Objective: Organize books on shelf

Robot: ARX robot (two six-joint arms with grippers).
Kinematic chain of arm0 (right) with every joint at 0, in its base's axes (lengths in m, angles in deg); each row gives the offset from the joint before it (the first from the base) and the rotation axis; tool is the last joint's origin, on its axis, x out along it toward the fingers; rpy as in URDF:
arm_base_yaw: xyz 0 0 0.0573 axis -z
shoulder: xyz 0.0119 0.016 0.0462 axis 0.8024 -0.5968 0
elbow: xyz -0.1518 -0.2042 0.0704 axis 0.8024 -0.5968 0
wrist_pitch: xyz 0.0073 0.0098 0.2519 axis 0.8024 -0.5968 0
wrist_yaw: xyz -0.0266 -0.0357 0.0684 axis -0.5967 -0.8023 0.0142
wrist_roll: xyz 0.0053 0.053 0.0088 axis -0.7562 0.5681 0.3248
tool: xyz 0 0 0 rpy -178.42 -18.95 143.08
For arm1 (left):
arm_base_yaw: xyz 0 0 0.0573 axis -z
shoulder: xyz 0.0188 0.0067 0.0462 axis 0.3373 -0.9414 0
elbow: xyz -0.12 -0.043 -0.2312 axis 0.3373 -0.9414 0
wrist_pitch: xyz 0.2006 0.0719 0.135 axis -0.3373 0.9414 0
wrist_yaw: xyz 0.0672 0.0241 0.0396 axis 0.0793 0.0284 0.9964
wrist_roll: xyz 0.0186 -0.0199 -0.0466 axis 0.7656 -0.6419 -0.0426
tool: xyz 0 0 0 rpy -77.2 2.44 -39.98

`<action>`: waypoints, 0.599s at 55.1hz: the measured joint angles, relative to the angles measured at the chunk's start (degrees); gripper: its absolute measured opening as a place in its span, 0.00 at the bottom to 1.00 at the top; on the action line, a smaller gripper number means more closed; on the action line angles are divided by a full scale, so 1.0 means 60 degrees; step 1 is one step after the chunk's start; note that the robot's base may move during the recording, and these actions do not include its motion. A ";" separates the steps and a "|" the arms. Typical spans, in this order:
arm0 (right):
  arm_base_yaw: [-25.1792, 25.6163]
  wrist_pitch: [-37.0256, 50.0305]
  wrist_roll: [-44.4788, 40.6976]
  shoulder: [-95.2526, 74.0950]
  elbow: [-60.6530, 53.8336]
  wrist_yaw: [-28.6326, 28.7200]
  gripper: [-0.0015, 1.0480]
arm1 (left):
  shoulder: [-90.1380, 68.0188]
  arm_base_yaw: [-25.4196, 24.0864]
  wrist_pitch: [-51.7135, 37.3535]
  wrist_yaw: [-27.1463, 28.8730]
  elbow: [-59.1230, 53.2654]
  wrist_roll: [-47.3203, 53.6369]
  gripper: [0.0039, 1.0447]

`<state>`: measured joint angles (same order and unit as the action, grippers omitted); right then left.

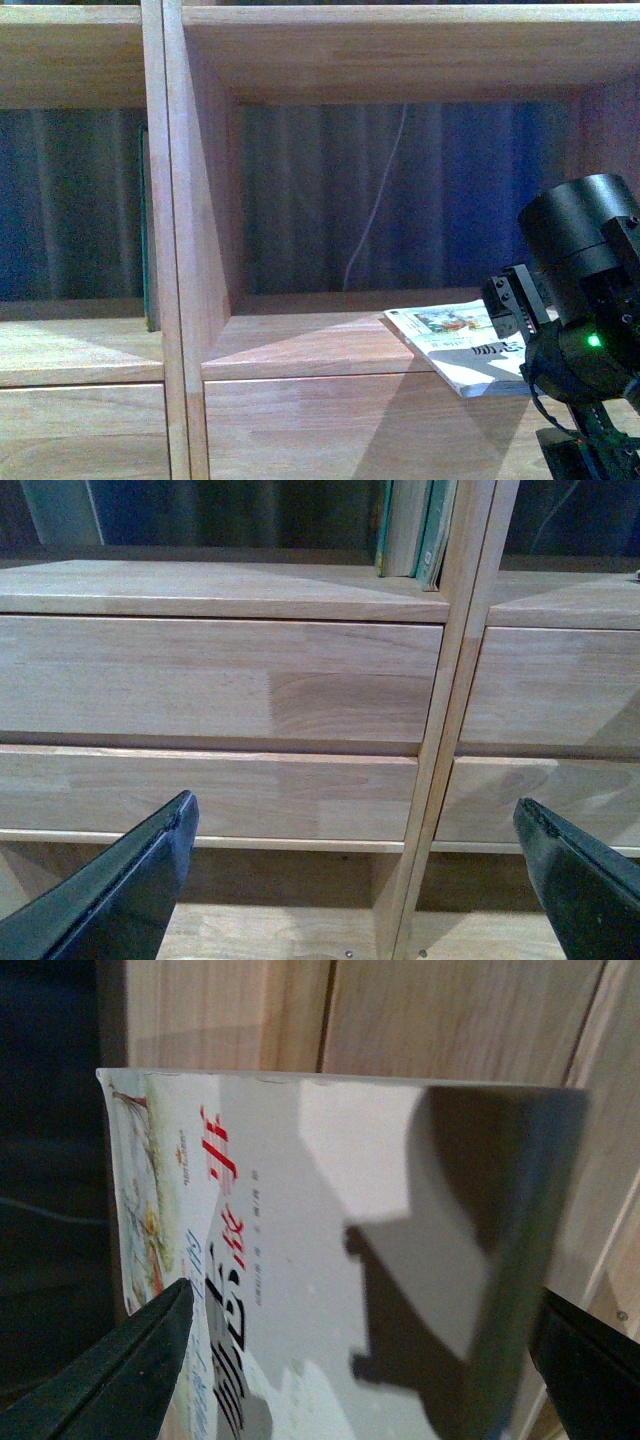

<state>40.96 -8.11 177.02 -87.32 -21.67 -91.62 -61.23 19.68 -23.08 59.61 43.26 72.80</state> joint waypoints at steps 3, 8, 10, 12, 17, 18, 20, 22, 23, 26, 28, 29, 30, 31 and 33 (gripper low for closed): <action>0.0051 -0.0044 0.0051 -0.0124 0.0189 0.0058 0.93 | 0.0000 0.0000 0.0000 0.0000 0.0000 0.0000 0.93; 0.0109 -0.0127 0.0131 -0.0310 0.0452 0.0120 0.93 | 0.0000 0.0000 0.0000 0.0000 0.0000 0.0000 0.93; 0.0135 -0.0175 0.0164 -0.0379 0.0546 0.0120 0.93 | 0.0000 0.0000 0.0000 0.0000 0.0000 0.0000 0.93; 0.0175 -0.0219 0.0186 -0.0444 0.0641 0.0120 0.93 | 0.0000 0.0000 0.0000 0.0000 0.0000 0.0000 0.93; 0.0255 -0.0277 0.0211 -0.0546 0.0747 0.0117 0.93 | 0.0000 0.0000 0.0000 0.0000 0.0000 0.0000 0.93; 0.0262 -0.0284 0.0215 -0.0550 0.0754 0.0117 0.93 | 0.0000 0.0000 0.0000 0.0000 0.0000 0.0000 0.93; 0.0284 -0.0288 0.0226 -0.0561 0.0765 0.0113 0.89 | 0.0000 0.0000 0.0000 0.0000 0.0000 0.0000 0.93; 0.0299 -0.0284 0.0226 -0.0561 0.0769 0.0113 0.84 | 0.0000 0.0000 0.0000 0.0000 0.0000 0.0000 0.93; 0.0302 -0.0273 0.0226 -0.0561 0.0769 0.0106 0.81 | 0.0000 0.0000 0.0000 0.0000 0.0000 0.0000 0.93; 0.0306 -0.0237 0.0226 -0.0557 0.0776 0.0091 0.75 | 0.0000 0.0000 0.0000 0.0000 0.0000 0.0000 0.93; 0.0306 -0.0211 0.0226 -0.0557 0.0780 0.0080 0.70 | 0.0000 0.0000 0.0000 0.0000 0.0000 0.0000 0.93; 0.0306 -0.0197 0.0226 -0.0557 0.0783 0.0073 0.67 | 0.0000 0.0000 0.0000 -0.0004 0.0000 0.0000 0.93; 0.0306 -0.0186 0.0226 -0.0557 0.0783 0.0073 0.66 | 0.0000 0.0000 0.0000 0.0000 0.0000 0.0000 0.93; 0.0306 -0.0164 0.0226 -0.0554 0.0787 0.0069 0.62 | 0.0000 0.0000 0.0000 0.0000 0.0000 0.0000 0.93; 0.0306 -0.0142 0.0229 -0.0543 0.0790 0.0069 0.58 | 0.0000 0.0000 0.0000 0.0000 0.0000 0.0000 0.93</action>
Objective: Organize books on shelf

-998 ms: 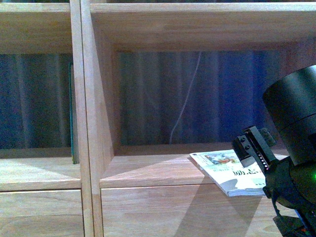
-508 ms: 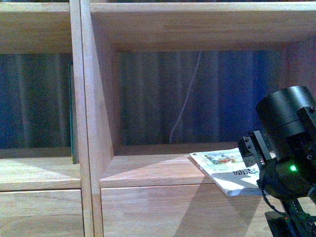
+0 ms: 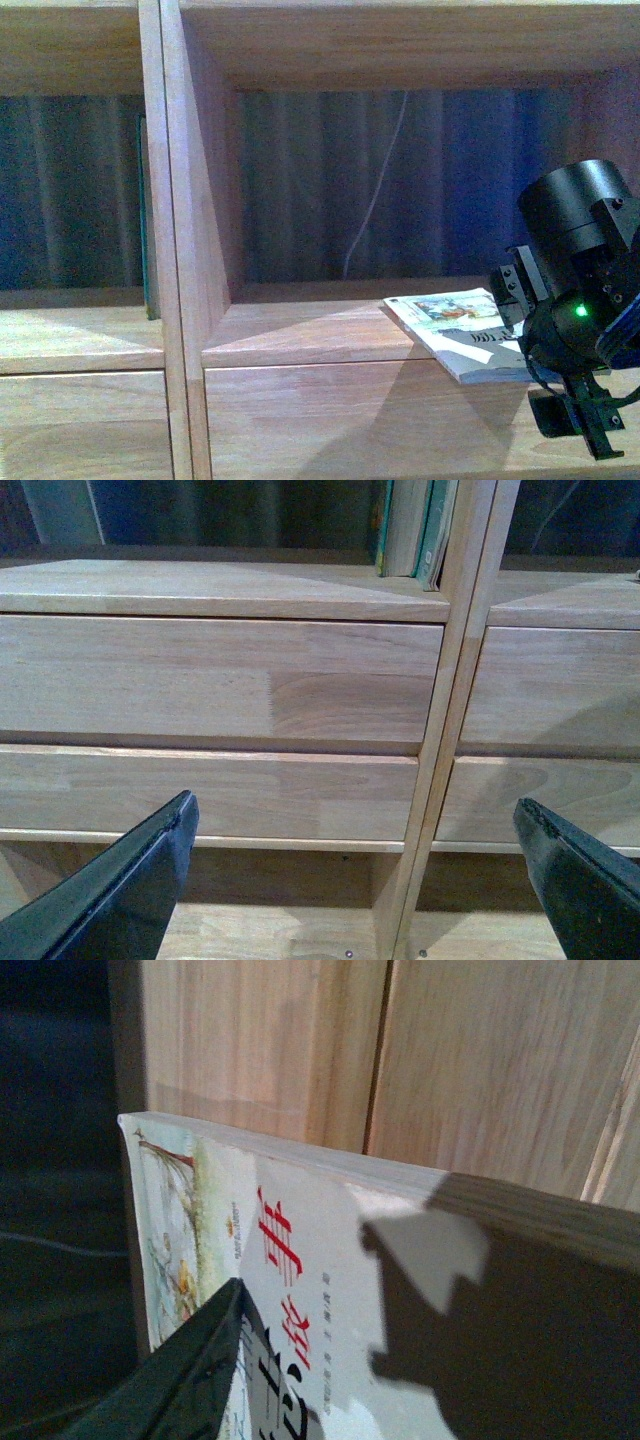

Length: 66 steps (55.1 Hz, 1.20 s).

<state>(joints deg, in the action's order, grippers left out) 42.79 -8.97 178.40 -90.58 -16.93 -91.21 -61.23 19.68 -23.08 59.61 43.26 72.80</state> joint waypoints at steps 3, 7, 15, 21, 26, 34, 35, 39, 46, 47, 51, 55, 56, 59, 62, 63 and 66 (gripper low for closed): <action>0.0000 0.0040 0.0004 0.0022 0.0007 -0.0004 0.50 | 0.0000 0.0000 0.0000 0.0000 0.0000 0.0000 0.93; 0.0000 0.0076 0.0004 0.0062 0.0007 -0.0004 0.40 | 0.0000 0.0000 0.0000 0.0000 0.0000 0.0000 0.93; -0.0004 0.0208 -0.0025 0.0179 0.0007 -0.0069 0.22 | 0.0000 0.0000 -0.0004 0.0000 0.0000 0.0000 0.93; -0.0004 0.0291 -0.0069 0.0328 -0.0058 -0.0076 0.16 | 0.0000 0.0000 0.0000 -0.0004 0.0000 0.0000 0.93; -0.0004 0.0361 -0.0106 0.0441 -0.0229 -0.0098 0.16 | 0.0000 0.0000 0.0000 0.0000 0.0000 0.0000 0.93; 0.0011 0.0554 -0.0321 0.0798 -0.0637 -0.0168 0.15 | 0.0000 0.0000 0.0000 0.0000 0.0000 0.0000 0.93; 0.0011 0.0576 -0.0342 0.0841 -0.0681 -0.0171 0.15 | 0.0000 0.0000 0.0000 0.0000 0.0000 0.0000 0.93; 0.0062 0.0769 -0.0572 0.1173 -0.1013 -0.0182 0.15 | 0.0000 0.0000 -0.0004 0.0000 0.0000 0.0000 0.93; 0.0124 0.1585 -0.1413 0.1887 -0.1770 -0.0244 0.15 | 0.0000 0.0000 0.0000 -0.0004 0.0000 0.0000 0.93; 0.0127 0.1687 -0.1464 0.1967 -0.1847 -0.0244 0.15 | 0.0000 0.0000 0.0000 -0.0004 0.0000 0.0000 0.93; 0.0168 0.2397 -0.2215 0.2590 -0.2415 -0.0226 0.15 | 0.0000 0.0000 0.0000 -0.0004 0.0000 0.0000 0.93; 0.0204 0.2900 -0.2827 0.3213 -0.2867 -0.0131 0.15 | 0.0000 0.0000 0.0000 0.0000 0.0000 0.0000 0.93; 0.0208 0.2958 -0.2958 0.3326 -0.2936 -0.0127 0.15 | 0.0000 0.0000 0.0000 -0.0004 0.0000 0.0000 0.93; 0.0237 0.3169 -0.3351 0.3898 -0.3253 -0.0047 0.15 | 0.0000 0.0000 0.0000 -0.0004 0.0000 0.0000 0.93; 0.0240 0.3271 -0.3654 0.4357 -0.3475 0.0018 0.15 | 0.0000 0.0000 0.0000 0.0000 0.0000 0.0000 0.93; 0.0237 0.3351 -0.3861 0.4579 -0.3585 0.0040 0.15 | 0.0000 0.0000 0.0000 0.0000 0.0000 0.0000 0.93; 0.0208 0.3523 -0.4204 0.5005 -0.3803 0.0058 0.15 | 0.0000 0.0000 0.0000 0.0000 0.0000 0.0000 0.93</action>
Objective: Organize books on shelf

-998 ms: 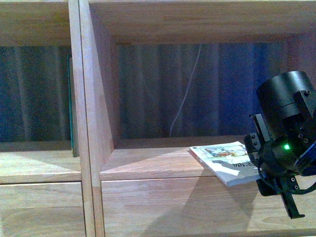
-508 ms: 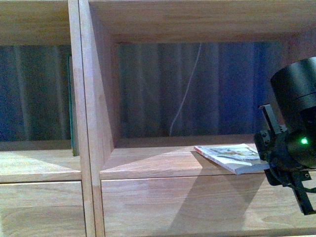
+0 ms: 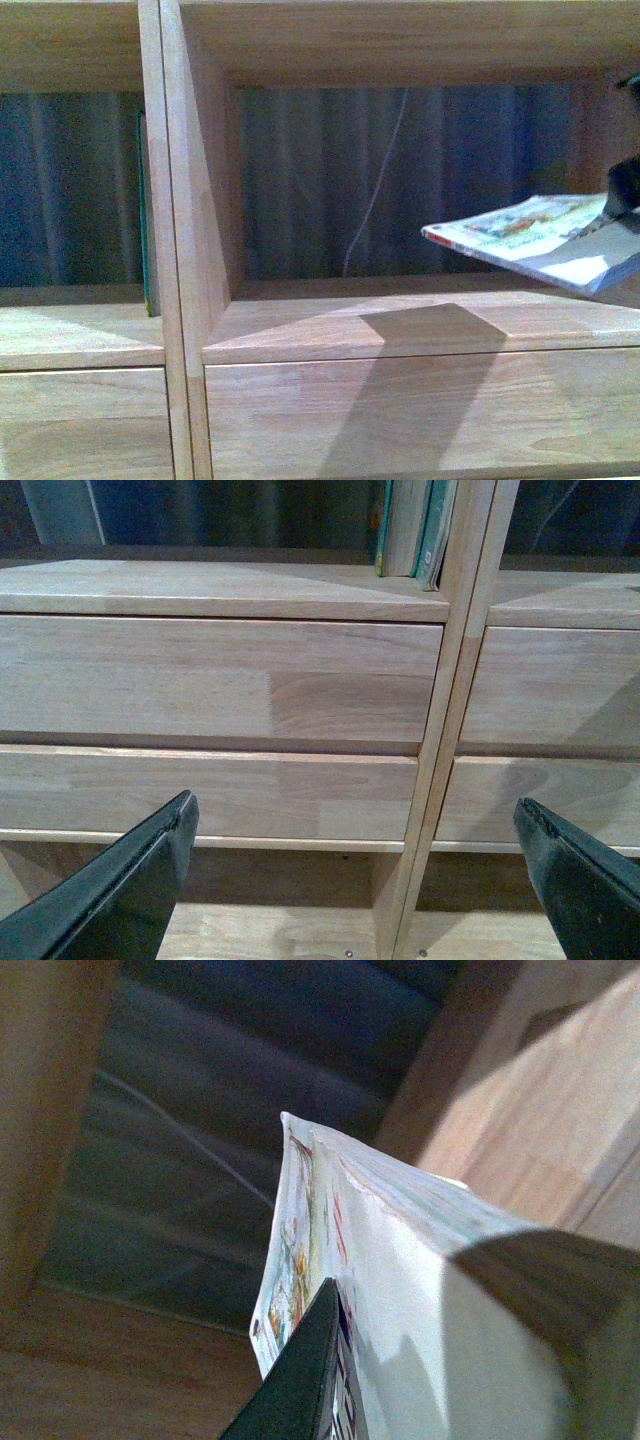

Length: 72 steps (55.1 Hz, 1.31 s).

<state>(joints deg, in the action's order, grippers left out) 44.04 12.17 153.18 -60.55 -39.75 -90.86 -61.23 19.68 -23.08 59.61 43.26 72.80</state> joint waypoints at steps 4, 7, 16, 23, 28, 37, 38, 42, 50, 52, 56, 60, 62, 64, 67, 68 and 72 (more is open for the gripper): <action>-0.0146 0.0146 -0.0543 0.0714 -0.0295 -0.0015 0.15 | 0.0000 0.0000 0.0000 0.0000 0.0000 0.0000 0.93; -0.0321 0.0219 -0.0892 0.1133 -0.0441 -0.0062 0.15 | 0.0000 0.0000 0.0000 -0.0004 0.0000 0.0000 0.93; -0.1177 0.0423 -0.1872 0.2211 -0.0721 -0.0364 0.15 | 0.0000 0.0000 0.0000 0.0000 0.0000 0.0000 0.93; -0.2004 0.0441 -0.2492 0.2736 -0.0849 -0.0852 0.15 | 0.0000 0.0000 0.0000 0.0000 0.0000 0.0000 0.93; -0.2645 0.0477 -0.2922 0.3002 -0.0980 -0.1253 0.15 | 0.0000 0.0000 0.0000 0.0000 0.0000 0.0000 0.93; -0.3909 0.0718 -0.3566 0.3155 -0.1140 -0.1756 0.15 | 0.0000 0.0000 0.0000 -0.0004 0.0000 0.0000 0.93; -0.4051 0.0787 -0.3632 0.3122 -0.1140 -0.1781 0.15 | 0.0000 0.0000 0.0000 0.0000 0.0000 0.0000 0.93; -0.4411 0.0954 -0.3767 0.2987 -0.1140 -0.1814 0.15 | 0.0000 0.0000 0.0000 0.0000 0.0000 0.0000 0.93; -0.4856 0.1286 -0.3949 0.2495 -0.1137 -0.1716 0.15 | -0.0459 -0.0419 0.0823 -0.1483 0.0317 -0.0160 0.93; -0.4878 0.1319 -0.3960 0.2422 -0.1137 -0.1712 0.15 | -0.1075 -0.0750 0.1337 -0.2473 0.0634 -0.0197 0.93; -0.4940 0.1428 -0.4022 0.2211 -0.1126 -0.1683 0.15 | -0.2408 -0.0969 0.1253 -0.3789 0.1067 -0.0342 0.93; -0.4954 0.1508 -0.4040 0.2065 -0.1089 -0.1581 0.15 | -0.3694 -0.0882 0.0393 -0.4302 0.1537 -0.0430 0.93; -0.4951 0.1581 -0.4047 0.1978 -0.1064 -0.1566 0.15 | -0.4207 -0.0812 -0.0066 -0.4237 0.1781 -0.0470 0.93; -0.4940 0.1647 -0.4047 0.1883 -0.1027 -0.1504 0.15 | -0.4714 -0.0739 -0.0506 -0.4138 0.2051 -0.0528 0.93; -0.4914 0.1727 -0.4047 0.1749 -0.0969 -0.1381 0.15 | -0.5555 -0.0619 -0.1220 -0.3916 0.2532 -0.0630 0.93; -0.4907 0.1730 -0.4044 0.1708 -0.0940 -0.1322 0.15 | -0.5894 -0.0561 -0.1490 -0.3789 0.2725 -0.0674 0.93; -0.4889 0.1730 -0.4036 0.1504 -0.0780 -0.1111 0.15 | -0.6859 -0.0379 -0.2120 -0.3621 0.3322 -0.0801 0.93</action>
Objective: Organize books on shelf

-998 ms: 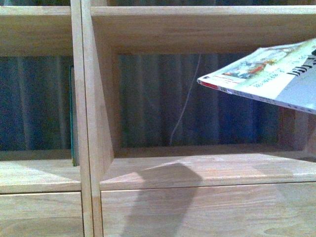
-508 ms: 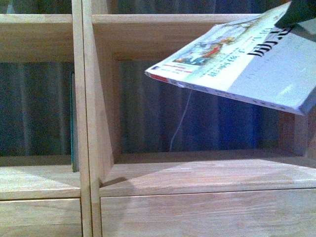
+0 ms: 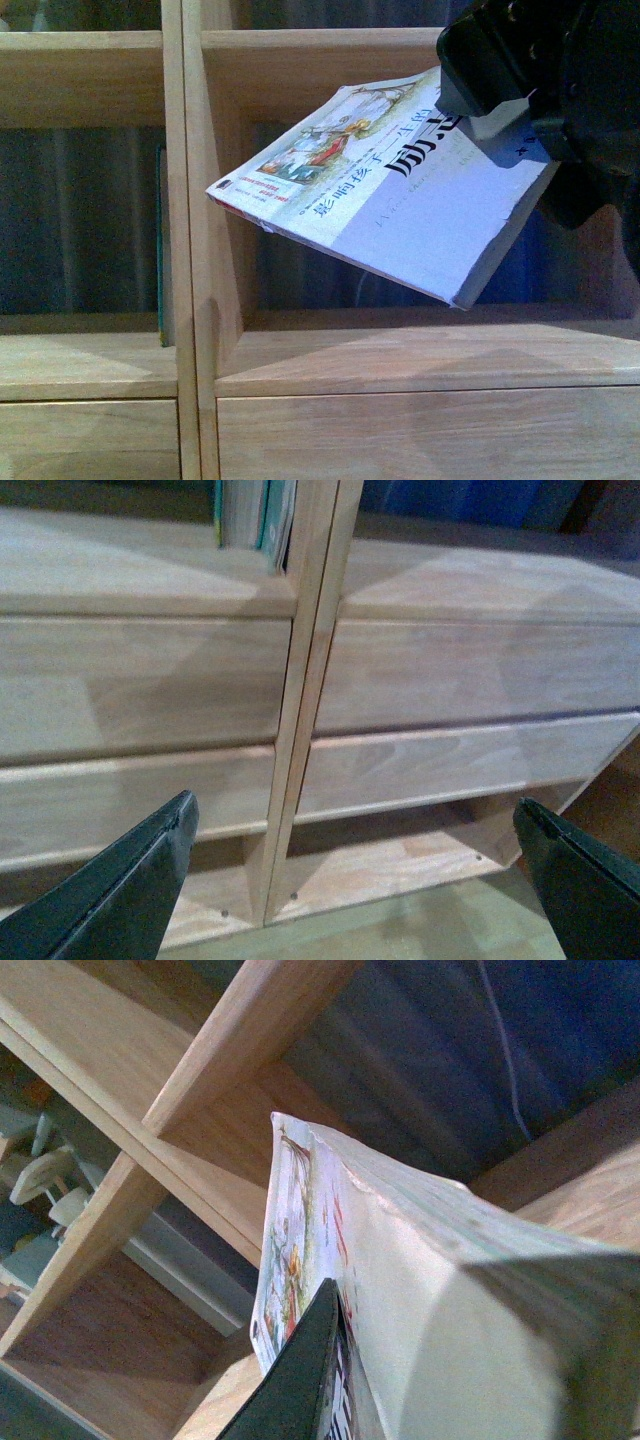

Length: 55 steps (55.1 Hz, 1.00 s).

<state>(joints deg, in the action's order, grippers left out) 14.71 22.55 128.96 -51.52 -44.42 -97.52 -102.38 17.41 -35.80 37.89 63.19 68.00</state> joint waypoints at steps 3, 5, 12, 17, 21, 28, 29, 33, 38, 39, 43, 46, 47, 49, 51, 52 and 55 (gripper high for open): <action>0.0007 0.0004 0.0000 -0.0120 0.0098 0.0087 0.15 | -0.0707 0.0149 -0.0270 0.0095 0.0495 -0.0168 0.93; 0.0011 0.0036 0.0004 -0.0229 0.0193 0.0138 0.15 | -0.1071 0.0233 -0.0368 0.0120 0.0780 -0.0288 0.93; 0.0018 0.0138 0.0018 -0.0488 0.0477 0.0372 0.15 | -0.2146 0.0586 -0.0393 -0.0066 0.1767 -0.0965 0.93; 0.0018 0.0164 0.0058 -0.0634 0.0718 0.0579 0.15 | -0.2641 0.0816 -0.0251 -0.0495 0.2291 -0.1650 0.93; 0.0018 0.0168 0.0197 -0.0758 0.0947 0.0634 0.15 | -0.2973 0.0991 -0.0233 -0.0907 0.2590 -0.2299 0.93; 0.0029 0.0164 0.0444 -0.0947 0.1282 0.0936 0.15 | -0.3450 0.1341 -0.0750 -0.1723 0.2838 -0.3759 0.93; 0.0036 0.0164 0.0474 -0.0973 0.1330 0.0958 0.15 | -0.3475 0.1373 -0.0838 -0.1759 0.2841 -0.3872 0.93; 0.0047 0.0153 0.0554 -0.1049 0.1453 0.1060 0.15 | -0.3646 0.1548 -0.1574 -0.2018 0.2871 -0.4626 0.93; 0.0058 0.0153 0.0685 -0.1107 0.1596 0.1184 0.15 | -0.3818 0.1730 -0.2583 -0.2146 0.2914 -0.5446 0.93; 0.0062 0.0153 0.0692 -0.1111 0.1606 0.1202 0.15 | -0.3843 0.1763 -0.2794 -0.2164 0.2918 -0.5584 0.93; 0.0168 0.0120 0.0787 -0.1140 0.1628 0.1355 0.15 | -0.3901 0.1814 -0.3665 -0.2401 0.2922 -0.6138 0.93; 0.0295 0.0069 0.0889 -0.1166 0.1628 0.1439 0.15 | -0.3901 0.1814 -0.4087 -0.2543 0.2922 -0.6400 0.93; 0.0361 0.0040 0.0951 -0.1180 0.1628 0.1468 0.15 | -0.3901 0.1810 -0.4171 -0.2601 0.2922 -0.6451 0.93; 0.0466 0.0004 0.1038 -0.1209 0.1628 0.1504 0.15 | -0.3901 0.1800 -0.4422 -0.2707 0.2922 -0.6663 0.93; 0.0579 -0.0029 0.1162 -0.1235 0.1628 0.1552 0.15 | -0.3901 0.1789 -0.4728 -0.2798 0.2922 -0.6794 0.93; 0.0641 -0.0047 0.1246 -0.1257 0.1628 0.1574 0.15 | -0.3901 0.1789 -0.4776 -0.2827 0.2922 -0.6816 0.93; 0.0747 -0.0076 0.1402 -0.1308 0.1628 0.1599 0.15 | -0.3905 0.1756 -0.4969 -0.2896 0.2922 -0.6940 0.93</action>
<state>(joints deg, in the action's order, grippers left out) 19.19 22.09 137.37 -59.37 -34.65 -87.93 -125.81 27.94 -65.61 20.51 80.72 26.36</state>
